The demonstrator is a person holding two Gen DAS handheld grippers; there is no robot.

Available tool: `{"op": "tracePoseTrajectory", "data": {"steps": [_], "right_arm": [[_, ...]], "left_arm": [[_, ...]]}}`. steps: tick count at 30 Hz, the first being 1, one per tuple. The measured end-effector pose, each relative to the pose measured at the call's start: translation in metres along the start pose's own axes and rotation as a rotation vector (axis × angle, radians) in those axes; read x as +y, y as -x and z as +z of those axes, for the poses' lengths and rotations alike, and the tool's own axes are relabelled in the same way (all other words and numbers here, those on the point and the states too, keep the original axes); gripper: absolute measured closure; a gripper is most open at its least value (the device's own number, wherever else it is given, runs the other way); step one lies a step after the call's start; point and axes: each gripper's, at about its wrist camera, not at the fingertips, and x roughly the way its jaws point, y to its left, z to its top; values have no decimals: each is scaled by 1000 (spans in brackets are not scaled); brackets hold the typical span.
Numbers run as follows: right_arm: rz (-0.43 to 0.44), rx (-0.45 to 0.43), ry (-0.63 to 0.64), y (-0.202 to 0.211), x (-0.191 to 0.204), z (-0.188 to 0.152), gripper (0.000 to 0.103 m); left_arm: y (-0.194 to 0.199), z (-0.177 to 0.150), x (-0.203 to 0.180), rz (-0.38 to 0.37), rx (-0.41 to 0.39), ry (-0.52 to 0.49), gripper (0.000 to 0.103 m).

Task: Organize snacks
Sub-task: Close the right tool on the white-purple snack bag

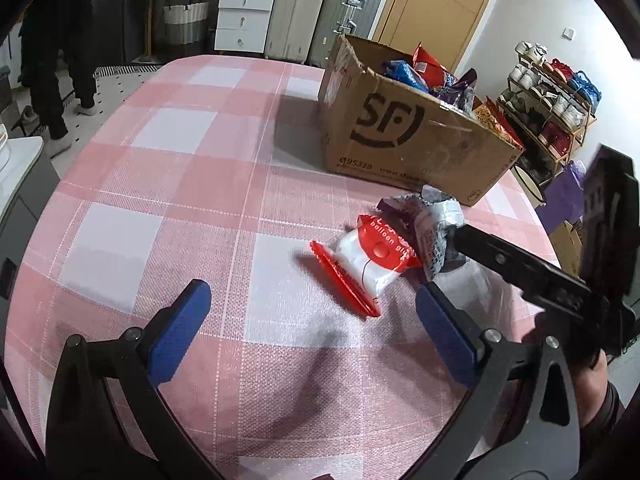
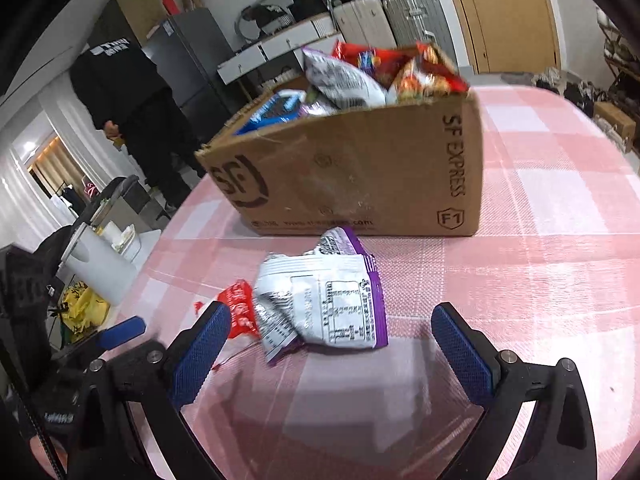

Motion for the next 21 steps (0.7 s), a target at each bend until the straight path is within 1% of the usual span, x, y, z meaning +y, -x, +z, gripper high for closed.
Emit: {"op": "tracePoseTrajectory", "data": {"steps": [3,7,11,14,15,16,18,19,21], "right_arm": [[-3,23,-10,-14,0,6,1],[4,26,5,-28,5,16,1],[-11,23,18,-38,10,23,1],[-36,23,49,-41,17,20,2],[-51,24,67,-43,20,18,4],[-66,26,87,-44,23,18,9],[-36,23,96,-45,25,16,21],[-19,27,99,-45,26,15,30],[-16,24,113,-45,30,14,32]], "left_arm": [[-2,-2,3,-3,6,9,1],[-5,-3,5,-7,14,20,1],[-5,-5,7,-7,18,23,1],[-5,-6,8,-4,20,26,1],[-4,-6,9,-3,21,27,1],[-4,-7,10,-4,22,29,1],[-6,-7,10,-1,28,29,1],[-5,-7,10,2,32,28,1],[-4,-7,10,1,29,27,1]]}}
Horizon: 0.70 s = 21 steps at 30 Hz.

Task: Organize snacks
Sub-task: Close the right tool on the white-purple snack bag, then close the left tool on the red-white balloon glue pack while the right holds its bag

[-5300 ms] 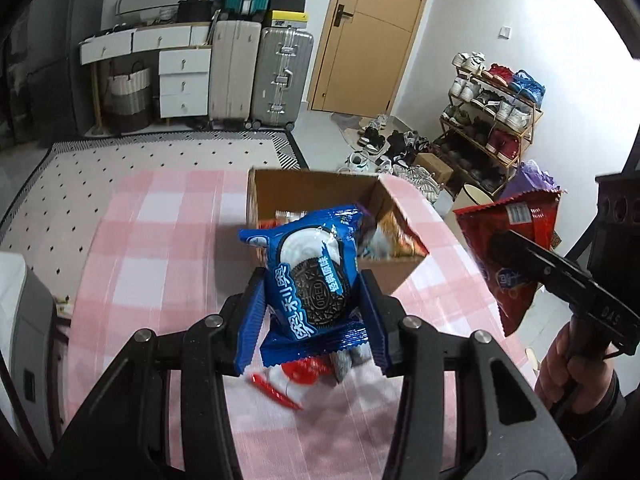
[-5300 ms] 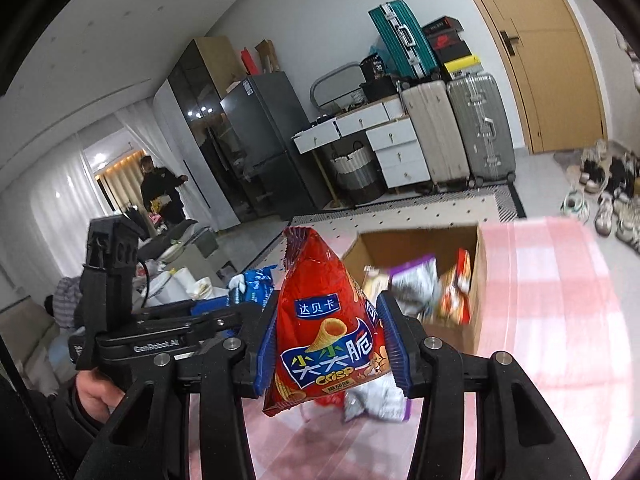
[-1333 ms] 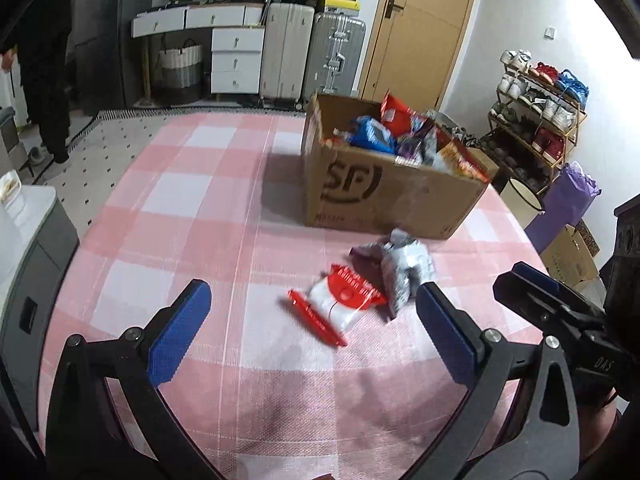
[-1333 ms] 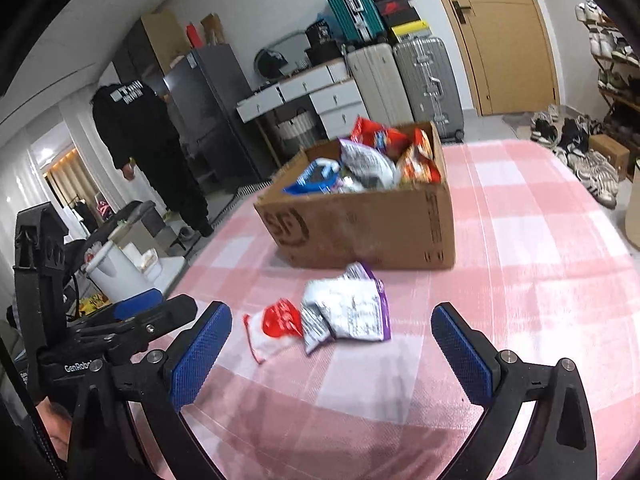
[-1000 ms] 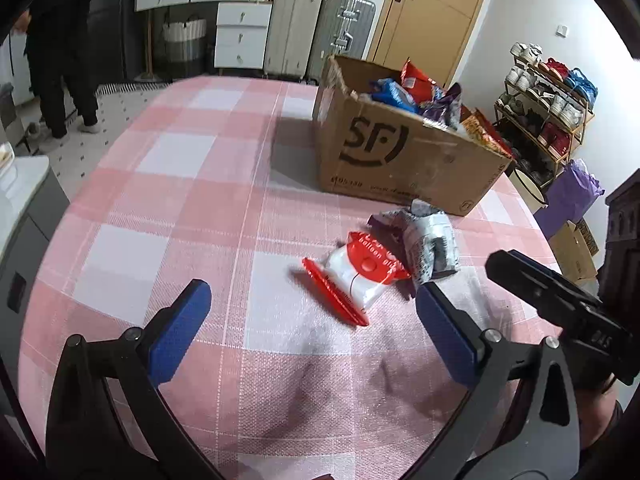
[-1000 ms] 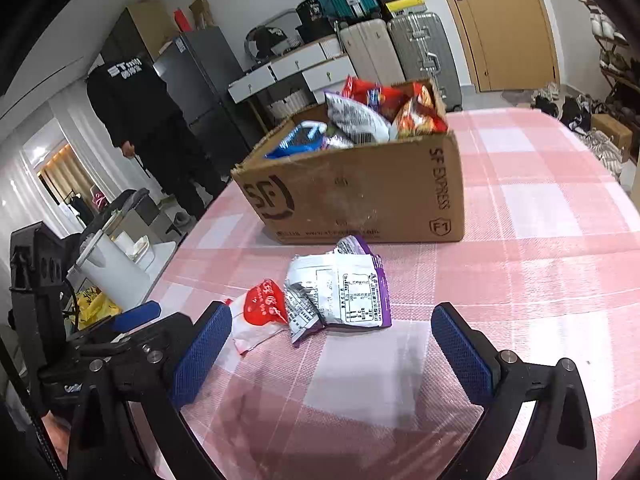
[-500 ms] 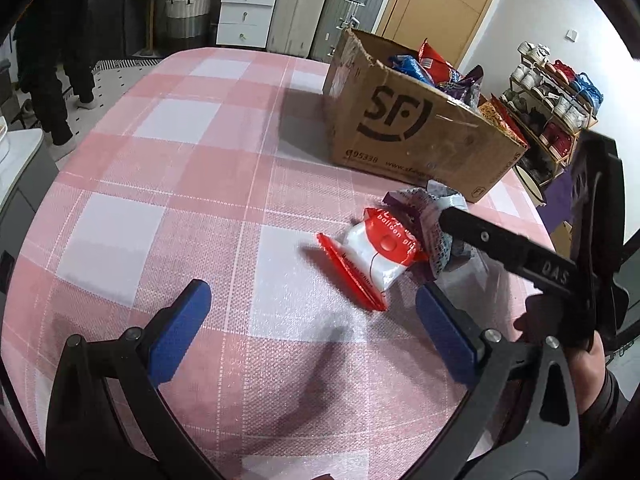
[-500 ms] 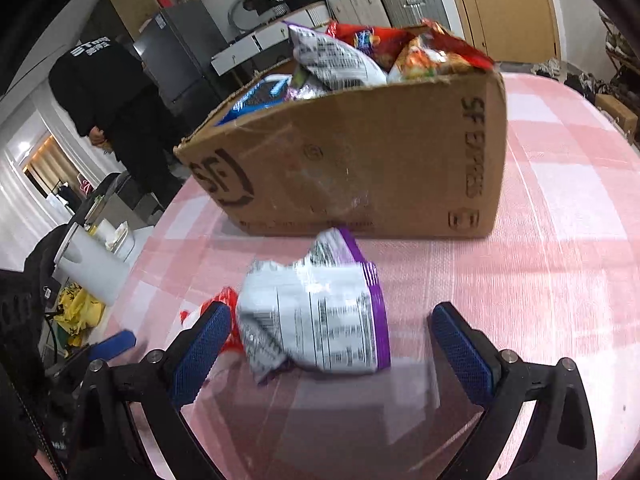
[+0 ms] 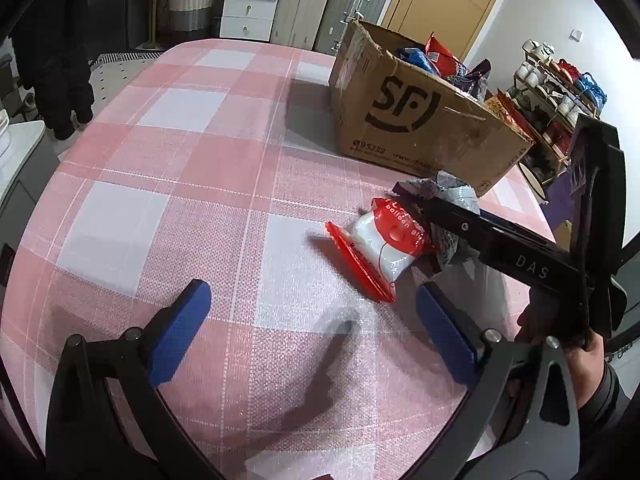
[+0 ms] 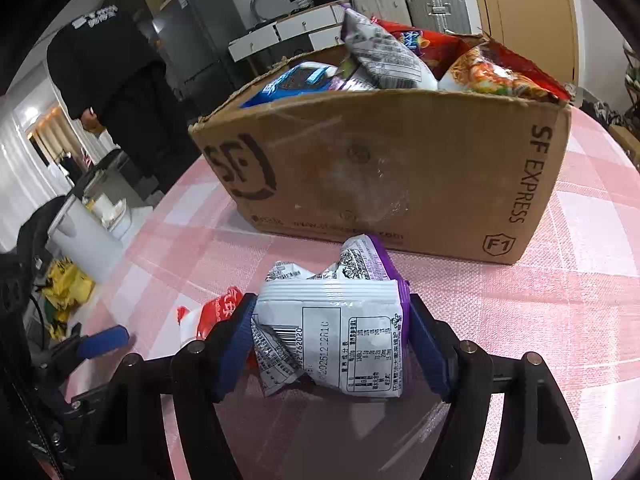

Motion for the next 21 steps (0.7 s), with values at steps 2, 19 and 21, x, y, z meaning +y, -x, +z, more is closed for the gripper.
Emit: {"op": "tracePoseTrajectory", "data": {"steps": [2,19,21], "right_arm": [[26,-1,10,0,3,0,42],[114,-125,-37,63,-10,-5,46],[120,-143,-36,74,-11,-6,46]], "left_arm": [[3,-1,-1,5,-7,-6,1],[17,-4,-8,8,-6,-19,1],[15,-4,-10,10,-1,-24,1]]}}
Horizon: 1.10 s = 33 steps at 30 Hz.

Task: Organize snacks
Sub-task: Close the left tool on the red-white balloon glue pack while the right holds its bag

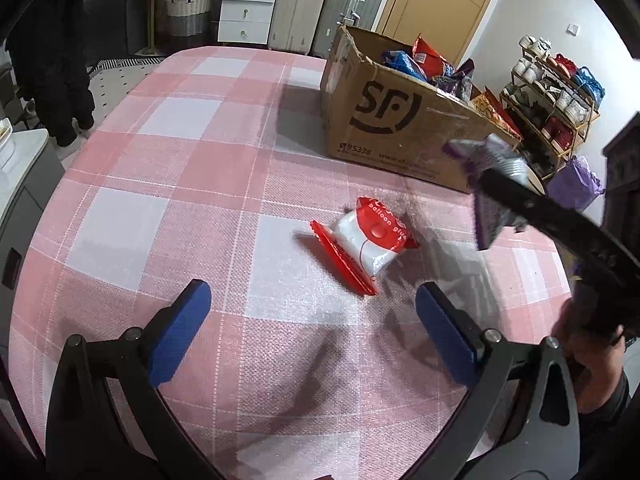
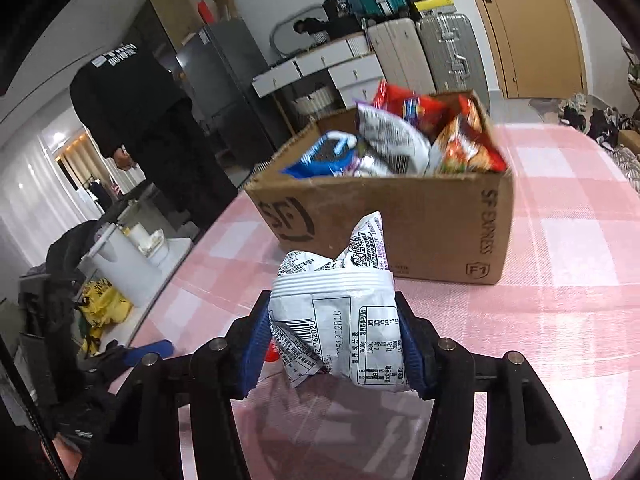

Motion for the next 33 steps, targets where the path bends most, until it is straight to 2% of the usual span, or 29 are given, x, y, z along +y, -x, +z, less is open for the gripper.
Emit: {"op": "tracePoseTrajectory", "data": {"steps": [11,20,27,30,33], "right_arm": [[34,-50,-36,59,-16,-14,46],[23,-33,-70,75,-33,-38,46],[1,-15,-100,85,-44,-52,46],[-2,-23,-104,90,-44,-53,46],[-6,-26,-97,92,-43,-55,46]], "left_arm": [[-21,6,-15,12,42,-67,1],[-51,21,-29,49,73,-124,1],[-68,30,-30,7,82,-116,4],[-71,34,-32,3,77,-128,12],[-70,37,-34,-22,77,-134,33]]}}
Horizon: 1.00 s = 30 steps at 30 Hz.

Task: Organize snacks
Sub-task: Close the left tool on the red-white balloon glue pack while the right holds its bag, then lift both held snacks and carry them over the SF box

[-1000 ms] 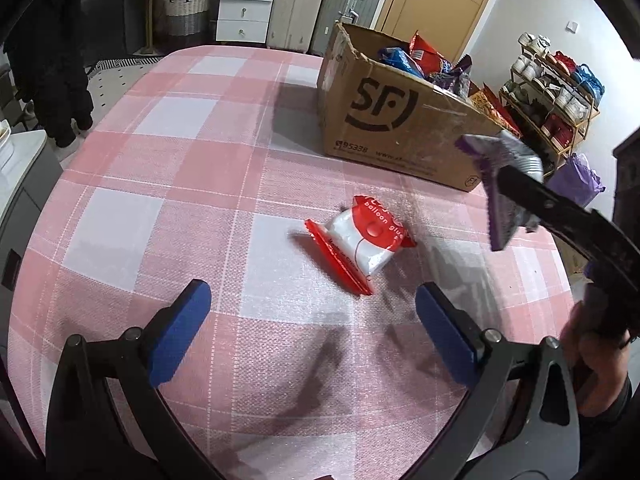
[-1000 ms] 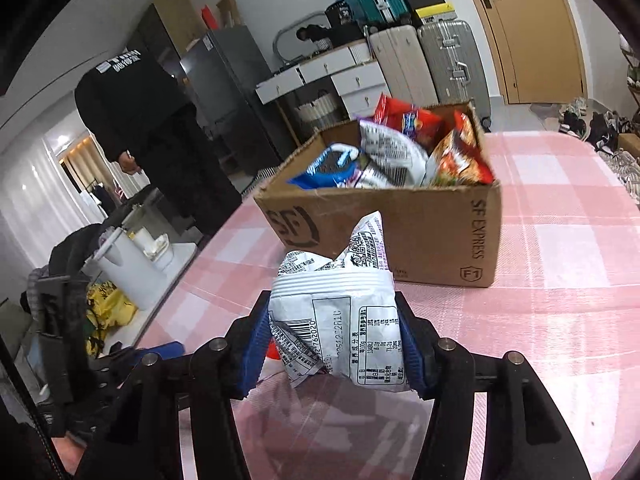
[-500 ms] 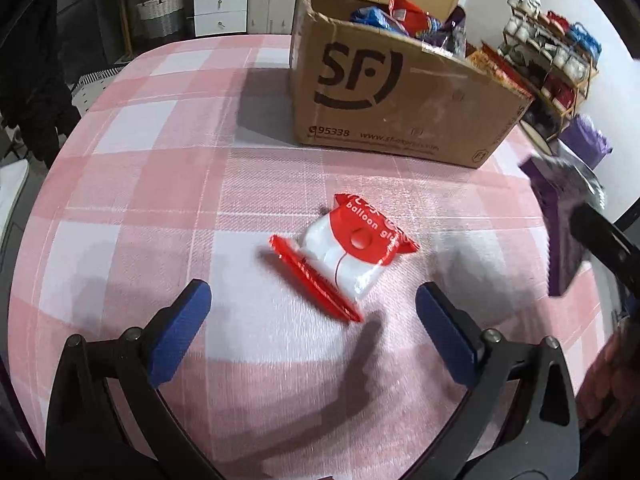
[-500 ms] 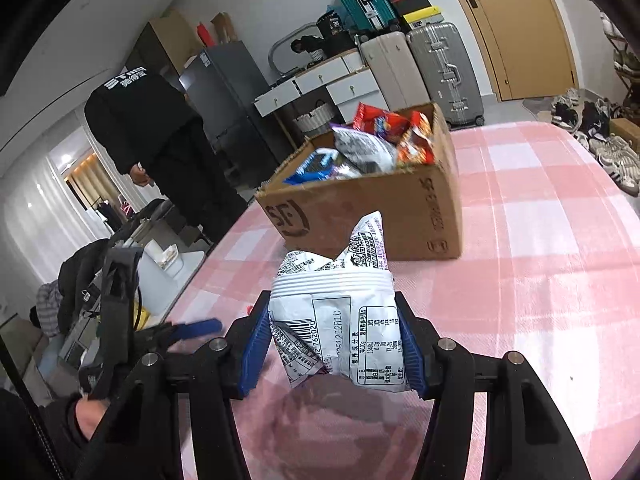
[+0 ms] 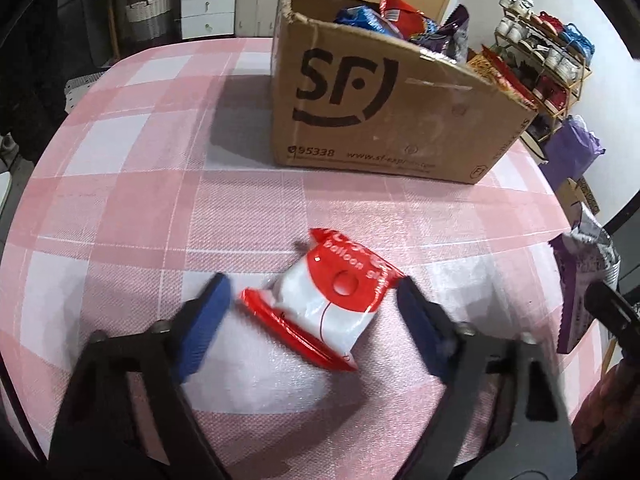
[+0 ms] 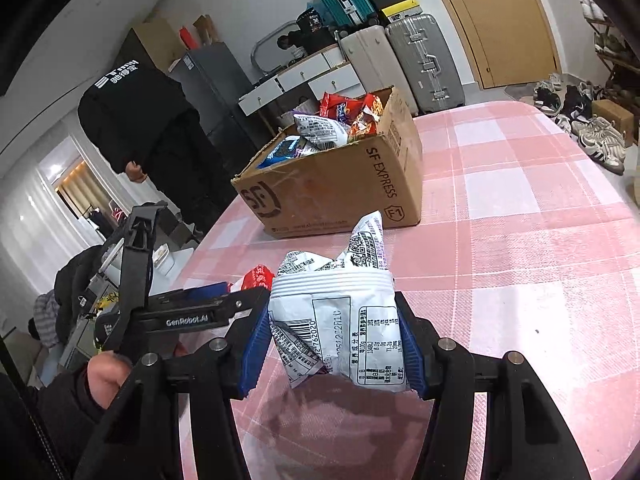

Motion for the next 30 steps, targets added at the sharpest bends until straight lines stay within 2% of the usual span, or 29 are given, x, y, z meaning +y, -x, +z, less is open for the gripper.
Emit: {"op": "tracePoseTrajectory", "data": {"steps": [1,2,3,6,8,21,30], "right_arm": [[-2,1,1,1,0,-1,46],[-3,1,0,0,1,0,46],[-3,1,-1,-1,1,0,46],[-3,-1,0,1,3,-1,46],[-4,0,5,1,5,-1,46],[6,-14,21,12,17,-5,46],[41,-6,45,10,30,-7,46]], "left_arm": [[1,0,-1,-9,1,-6,41],[1,1,-2,-17,4,-14,44],[2,0,-2,-22,3,-21,51],[6,-2,-3,-60,4,-33,62],[8,-4,-7,-49,6,-63,63],[40,-21,-5,-48,-19,-43,63],[79,-38,1,-22,-54,7,63]]}}
